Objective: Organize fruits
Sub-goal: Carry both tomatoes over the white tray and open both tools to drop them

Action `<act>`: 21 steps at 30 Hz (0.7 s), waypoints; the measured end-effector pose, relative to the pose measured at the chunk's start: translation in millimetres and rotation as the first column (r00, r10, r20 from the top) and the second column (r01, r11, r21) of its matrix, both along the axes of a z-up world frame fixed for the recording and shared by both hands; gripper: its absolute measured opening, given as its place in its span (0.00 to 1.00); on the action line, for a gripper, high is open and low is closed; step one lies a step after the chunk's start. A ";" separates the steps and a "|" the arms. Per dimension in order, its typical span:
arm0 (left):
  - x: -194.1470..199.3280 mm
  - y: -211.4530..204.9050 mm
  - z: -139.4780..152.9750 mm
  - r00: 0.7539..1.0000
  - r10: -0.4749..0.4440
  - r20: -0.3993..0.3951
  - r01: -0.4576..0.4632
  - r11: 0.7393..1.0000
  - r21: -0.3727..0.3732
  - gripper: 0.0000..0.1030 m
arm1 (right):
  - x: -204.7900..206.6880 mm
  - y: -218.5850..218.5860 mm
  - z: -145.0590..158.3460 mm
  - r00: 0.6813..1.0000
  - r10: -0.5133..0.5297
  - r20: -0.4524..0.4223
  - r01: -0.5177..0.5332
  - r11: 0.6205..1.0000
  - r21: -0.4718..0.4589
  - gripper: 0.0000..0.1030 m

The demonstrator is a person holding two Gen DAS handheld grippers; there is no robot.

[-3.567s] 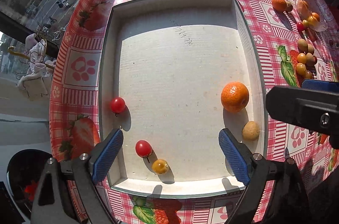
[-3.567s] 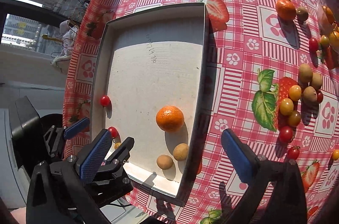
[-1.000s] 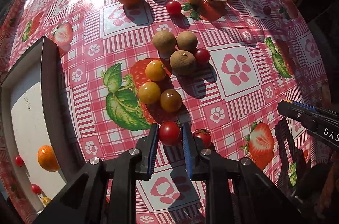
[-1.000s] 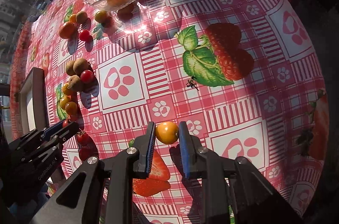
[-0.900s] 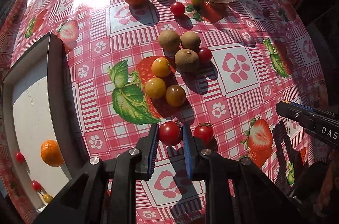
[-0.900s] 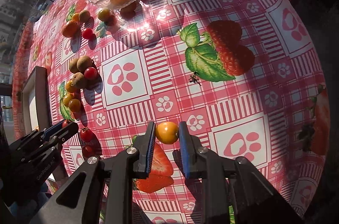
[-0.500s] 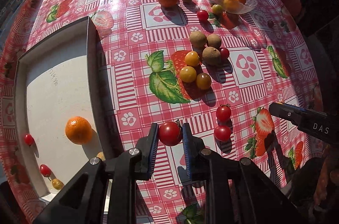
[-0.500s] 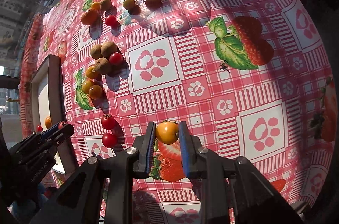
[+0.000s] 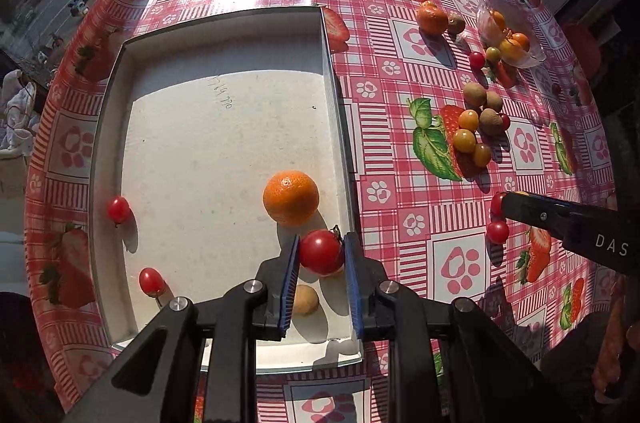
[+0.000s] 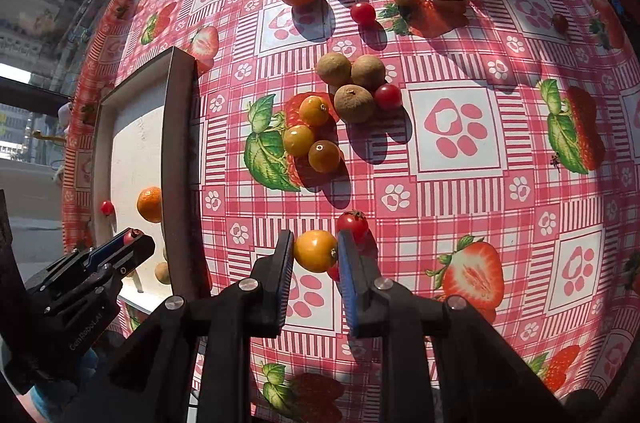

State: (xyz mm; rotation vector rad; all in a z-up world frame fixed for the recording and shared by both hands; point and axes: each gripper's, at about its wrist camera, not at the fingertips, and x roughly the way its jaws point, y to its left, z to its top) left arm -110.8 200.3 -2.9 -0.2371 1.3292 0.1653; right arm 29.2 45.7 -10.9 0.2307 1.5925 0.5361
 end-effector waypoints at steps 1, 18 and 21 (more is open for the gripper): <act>-2.7 7.6 -1.0 1.000 0.013 -0.002 -0.013 1.000 0.003 0.23 | -1.1 9.3 2.4 1.000 0.015 0.002 -0.015 1.000 0.007 0.23; -16.8 93.7 -40.8 0.987 0.147 -0.059 -0.145 0.988 0.047 0.23 | -5.1 164.6 23.3 0.973 0.227 0.053 -0.230 0.969 0.084 0.23; -16.2 96.7 -47.8 0.986 0.149 -0.071 -0.146 0.988 0.047 0.23 | 0.8 185.5 17.9 0.965 0.255 0.061 -0.259 0.964 0.062 0.23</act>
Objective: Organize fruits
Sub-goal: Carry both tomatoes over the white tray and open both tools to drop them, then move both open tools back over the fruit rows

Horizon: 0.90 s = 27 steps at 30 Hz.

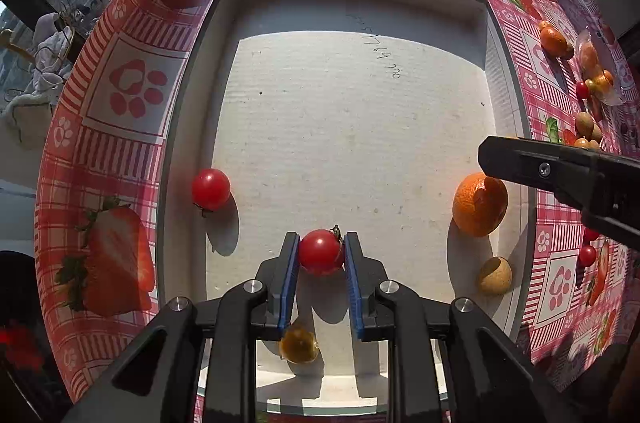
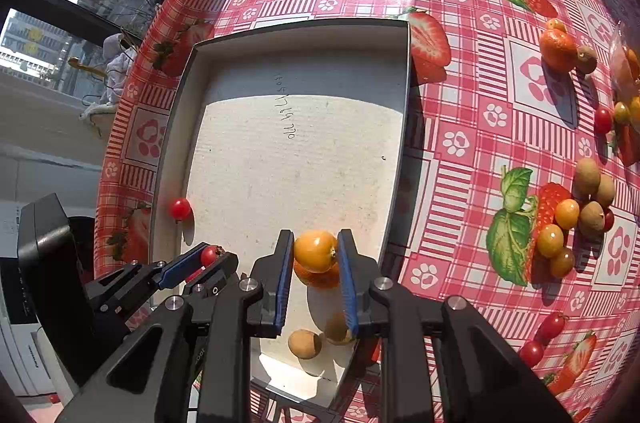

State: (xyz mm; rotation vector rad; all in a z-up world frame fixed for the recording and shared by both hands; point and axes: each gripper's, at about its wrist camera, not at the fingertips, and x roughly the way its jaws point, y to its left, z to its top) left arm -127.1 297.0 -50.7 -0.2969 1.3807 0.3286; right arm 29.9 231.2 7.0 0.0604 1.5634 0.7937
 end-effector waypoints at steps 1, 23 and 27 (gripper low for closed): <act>-0.4 1.1 -1.4 1.000 -0.002 -0.001 0.002 1.000 0.000 0.23 | 1.6 4.0 -3.1 1.000 0.012 0.004 -0.012 1.000 -0.010 0.23; 4.6 -18.2 -7.5 1.000 -0.024 -0.019 0.026 0.996 0.088 0.67 | -5.2 34.8 -32.5 0.996 0.092 0.001 -0.091 0.991 -0.098 0.44; -1.6 -18.8 -9.8 0.999 -0.021 -0.036 0.024 0.996 0.082 0.68 | -7.6 35.0 -26.2 0.996 0.091 -0.010 -0.092 0.994 -0.066 0.60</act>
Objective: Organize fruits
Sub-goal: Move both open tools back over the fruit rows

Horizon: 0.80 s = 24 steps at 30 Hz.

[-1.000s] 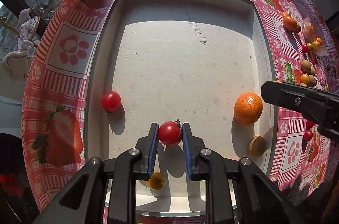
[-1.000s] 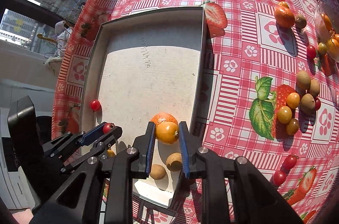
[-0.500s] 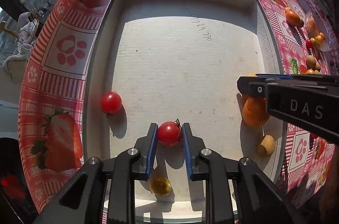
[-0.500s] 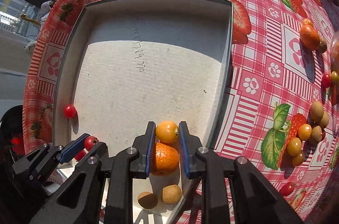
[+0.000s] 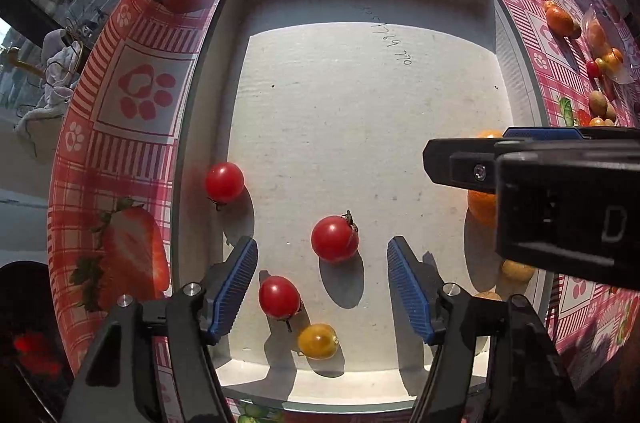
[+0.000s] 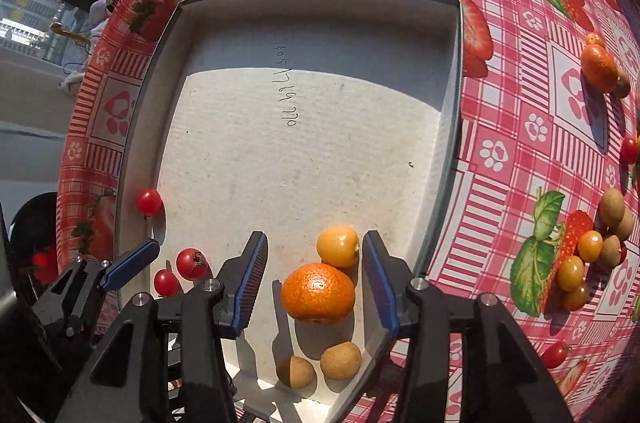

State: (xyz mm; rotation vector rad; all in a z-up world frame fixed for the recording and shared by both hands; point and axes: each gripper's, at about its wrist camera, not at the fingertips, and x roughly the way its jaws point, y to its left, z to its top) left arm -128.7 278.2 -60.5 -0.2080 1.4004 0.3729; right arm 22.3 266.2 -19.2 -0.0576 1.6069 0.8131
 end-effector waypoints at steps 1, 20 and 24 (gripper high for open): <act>-3.7 0.6 1.2 1.000 0.013 0.004 -0.013 1.000 -0.008 0.72 | -0.7 0.6 2.7 1.000 0.000 -0.006 0.000 1.000 0.011 0.70; -13.2 -23.3 20.6 0.999 -0.030 -0.039 0.031 0.999 0.015 0.86 | -1.0 -62.5 35.6 0.993 -0.118 -0.014 0.119 0.992 0.037 0.91; -4.9 -47.6 24.9 0.996 -0.077 -0.033 0.077 0.997 0.010 0.86 | -8.0 -92.5 25.0 0.987 -0.159 -0.033 0.159 0.987 0.005 0.91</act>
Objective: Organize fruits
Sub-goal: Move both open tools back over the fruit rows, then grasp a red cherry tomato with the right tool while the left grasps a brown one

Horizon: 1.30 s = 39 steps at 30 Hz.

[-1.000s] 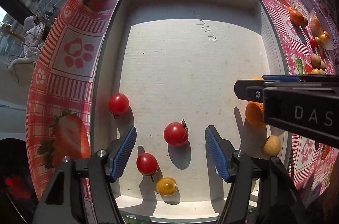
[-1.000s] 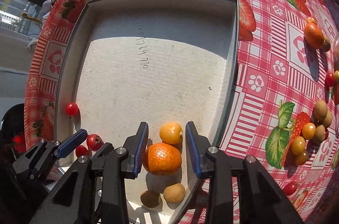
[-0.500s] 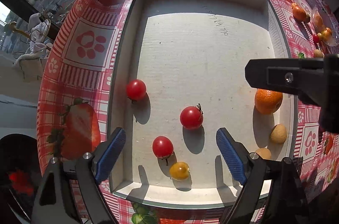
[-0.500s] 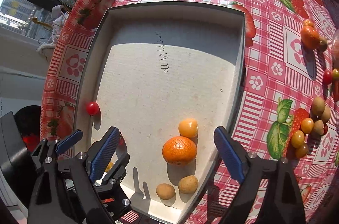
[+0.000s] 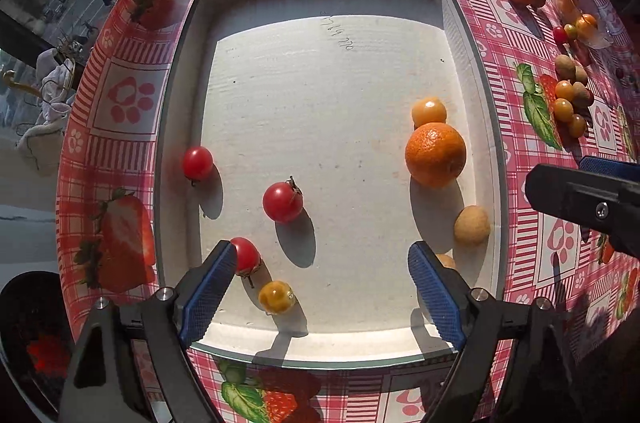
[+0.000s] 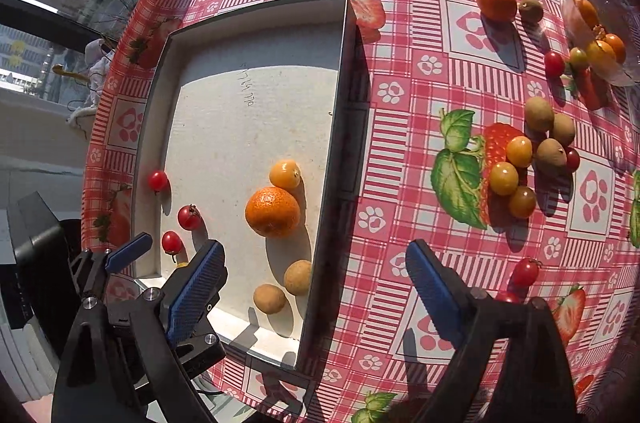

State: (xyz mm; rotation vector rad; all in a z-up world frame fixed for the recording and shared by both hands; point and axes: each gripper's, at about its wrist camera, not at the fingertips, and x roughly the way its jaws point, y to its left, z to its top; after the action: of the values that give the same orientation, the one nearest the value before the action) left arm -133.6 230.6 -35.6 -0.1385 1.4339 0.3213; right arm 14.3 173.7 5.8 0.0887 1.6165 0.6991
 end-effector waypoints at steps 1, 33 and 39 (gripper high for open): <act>2.6 -7.5 1.3 1.000 -0.014 0.001 0.014 1.000 -0.001 0.86 | -1.2 -9.7 -4.0 1.000 -0.015 -0.009 0.015 1.000 -0.010 0.91; 118.5 -98.9 -11.1 0.936 -0.351 0.010 0.351 0.936 0.007 0.86 | 42.1 -142.3 -76.8 0.973 -0.229 -0.031 0.221 0.962 -0.162 0.75; 128.9 -97.0 -19.3 0.939 -0.345 -0.011 0.345 0.939 0.009 0.86 | 48.1 -115.1 -69.6 0.986 -0.168 0.020 0.169 0.974 -0.154 0.62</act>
State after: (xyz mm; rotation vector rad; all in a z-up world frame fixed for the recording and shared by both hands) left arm -4.6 133.6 -54.9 0.1248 1.4355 0.0406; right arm 62.4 58.7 -63.8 0.1094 1.6299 0.4410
